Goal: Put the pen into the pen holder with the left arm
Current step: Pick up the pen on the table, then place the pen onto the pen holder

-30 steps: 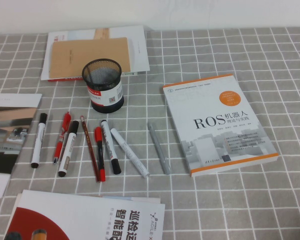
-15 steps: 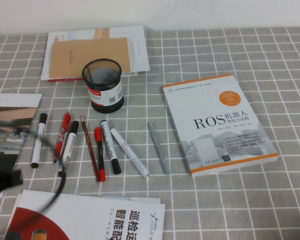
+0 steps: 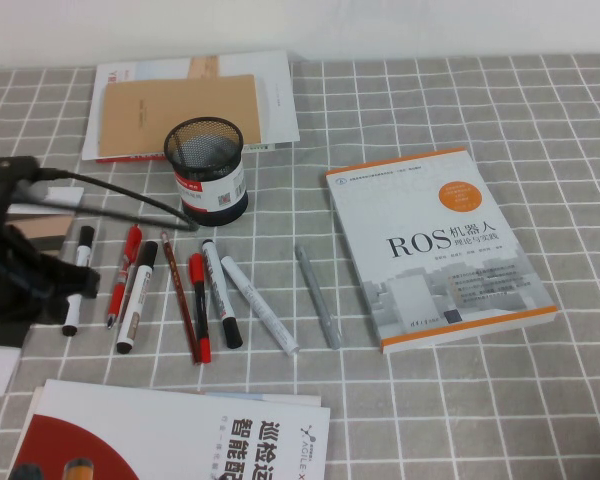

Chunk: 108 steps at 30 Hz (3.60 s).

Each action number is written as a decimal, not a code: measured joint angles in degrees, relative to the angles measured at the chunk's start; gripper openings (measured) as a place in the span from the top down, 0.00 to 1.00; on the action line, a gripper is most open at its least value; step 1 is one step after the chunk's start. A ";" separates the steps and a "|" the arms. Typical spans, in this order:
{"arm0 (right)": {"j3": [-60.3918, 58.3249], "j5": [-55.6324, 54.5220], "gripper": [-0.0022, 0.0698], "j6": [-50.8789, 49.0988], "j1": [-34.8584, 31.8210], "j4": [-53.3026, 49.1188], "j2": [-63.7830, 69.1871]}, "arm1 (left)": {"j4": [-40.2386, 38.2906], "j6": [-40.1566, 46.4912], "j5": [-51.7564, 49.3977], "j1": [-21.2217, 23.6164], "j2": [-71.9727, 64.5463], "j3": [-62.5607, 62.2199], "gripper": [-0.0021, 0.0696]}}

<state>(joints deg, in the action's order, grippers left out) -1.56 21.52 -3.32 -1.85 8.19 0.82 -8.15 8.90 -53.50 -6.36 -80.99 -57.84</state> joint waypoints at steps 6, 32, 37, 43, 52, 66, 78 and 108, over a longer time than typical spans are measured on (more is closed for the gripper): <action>0.00 0.00 0.99 0.00 0.00 0.00 0.00 | 3.18 -0.63 -1.71 0.00 -8.84 -6.56 0.97; 0.00 0.00 0.99 0.00 0.00 0.00 0.00 | 9.22 -1.09 -4.72 0.84 -29.28 -23.01 0.53; 0.00 0.00 0.99 0.00 0.00 0.00 0.00 | 9.71 -1.62 -2.92 1.07 -30.98 -23.35 0.51; 0.00 0.00 0.99 0.00 0.00 0.00 0.00 | 9.58 -1.62 -1.83 1.07 -33.62 -23.59 0.51; 0.00 0.00 0.99 0.00 0.00 0.00 0.00 | 8.62 -1.62 -1.48 1.07 -33.75 -23.84 0.73; 0.00 0.00 0.99 0.00 0.00 0.00 0.00 | 9.52 -1.62 0.03 1.15 -27.20 -22.21 0.82; 0.00 0.00 0.99 0.00 0.00 0.00 0.00 | -7.08 10.38 18.20 1.15 -0.34 -2.63 0.82; 0.00 0.00 0.99 0.00 0.00 0.00 0.00 | -1.58 2.30 53.50 -10.70 6.47 11.71 0.82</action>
<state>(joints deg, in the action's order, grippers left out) -1.56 21.52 -3.32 -1.85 8.19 0.82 -9.74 11.20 0.00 -17.06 -74.52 -46.13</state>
